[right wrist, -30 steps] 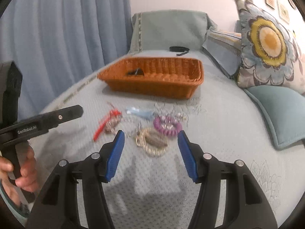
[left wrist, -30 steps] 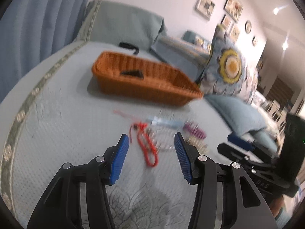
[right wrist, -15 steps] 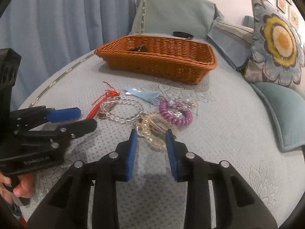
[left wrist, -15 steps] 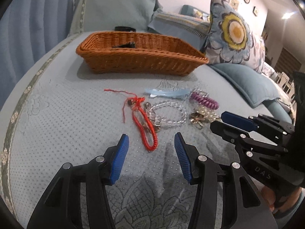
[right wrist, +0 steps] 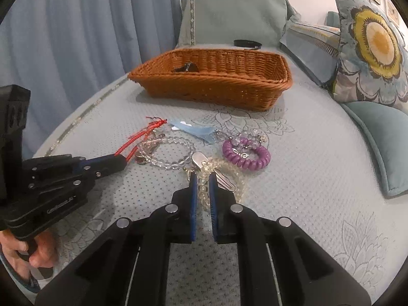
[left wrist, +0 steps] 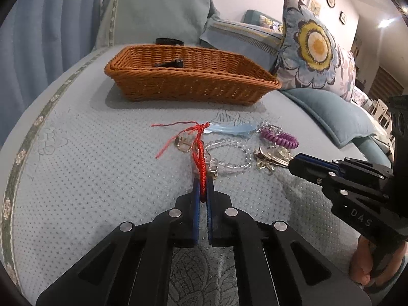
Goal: Organize jewelry
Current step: 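Grasp the red cord keychain with the left tool while the right tool grasps the clear bead bracelet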
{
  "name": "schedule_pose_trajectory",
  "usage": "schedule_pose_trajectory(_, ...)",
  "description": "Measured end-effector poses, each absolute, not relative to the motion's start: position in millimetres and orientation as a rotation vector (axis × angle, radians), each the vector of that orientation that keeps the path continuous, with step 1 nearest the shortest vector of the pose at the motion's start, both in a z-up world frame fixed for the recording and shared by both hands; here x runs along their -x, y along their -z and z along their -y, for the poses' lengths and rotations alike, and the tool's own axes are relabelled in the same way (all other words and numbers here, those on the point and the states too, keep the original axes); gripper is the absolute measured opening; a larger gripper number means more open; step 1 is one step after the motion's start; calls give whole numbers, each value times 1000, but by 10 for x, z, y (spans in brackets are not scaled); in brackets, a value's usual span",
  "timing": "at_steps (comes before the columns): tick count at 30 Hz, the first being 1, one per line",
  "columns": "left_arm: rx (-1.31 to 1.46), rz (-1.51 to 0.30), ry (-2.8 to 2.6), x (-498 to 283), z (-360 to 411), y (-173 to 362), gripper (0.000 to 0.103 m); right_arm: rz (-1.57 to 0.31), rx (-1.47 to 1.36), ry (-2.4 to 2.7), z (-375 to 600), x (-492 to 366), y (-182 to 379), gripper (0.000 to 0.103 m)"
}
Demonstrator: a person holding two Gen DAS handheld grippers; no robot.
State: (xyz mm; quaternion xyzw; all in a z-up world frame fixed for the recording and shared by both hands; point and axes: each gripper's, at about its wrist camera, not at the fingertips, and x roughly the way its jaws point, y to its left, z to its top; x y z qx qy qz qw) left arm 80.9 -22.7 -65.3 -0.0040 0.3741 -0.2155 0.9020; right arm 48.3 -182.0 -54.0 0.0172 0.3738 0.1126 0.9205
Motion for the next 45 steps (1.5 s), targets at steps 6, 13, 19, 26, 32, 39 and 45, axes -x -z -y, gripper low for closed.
schedule_pose_trajectory(6, 59, -740, 468, -768, 136, 579, 2, -669, -89, -337, 1902, -278, 366, 7)
schedule_pose_trajectory(13, 105, -758, 421, -576, -91, 558, 2, -729, 55, -495, 1575, -130, 371, 7)
schedule_pose_trajectory(19, 116, -751, 404, -511, -193, 551, 2, -772, 46, -562, 1497, -118, 423, 32)
schedule_pose_trajectory(26, 151, -761, 409, -559, -258, 634, 2, -796, -77, -499, 1861, -256, 374, 48)
schedule_pose_trajectory(32, 150, -752, 411, -545, -261, 622, 2, -920, -11, -467, 1615, -312, 653, 31)
schedule_pose_trajectory(39, 132, -746, 413, -562, -205, 663, 2, -848, 114, -356, 1385, -247, 708, 8)
schedule_pose_trajectory(45, 187, -755, 420, -624, -273, 737, 2, -810, 59, -319, 1484, -290, 716, 8)
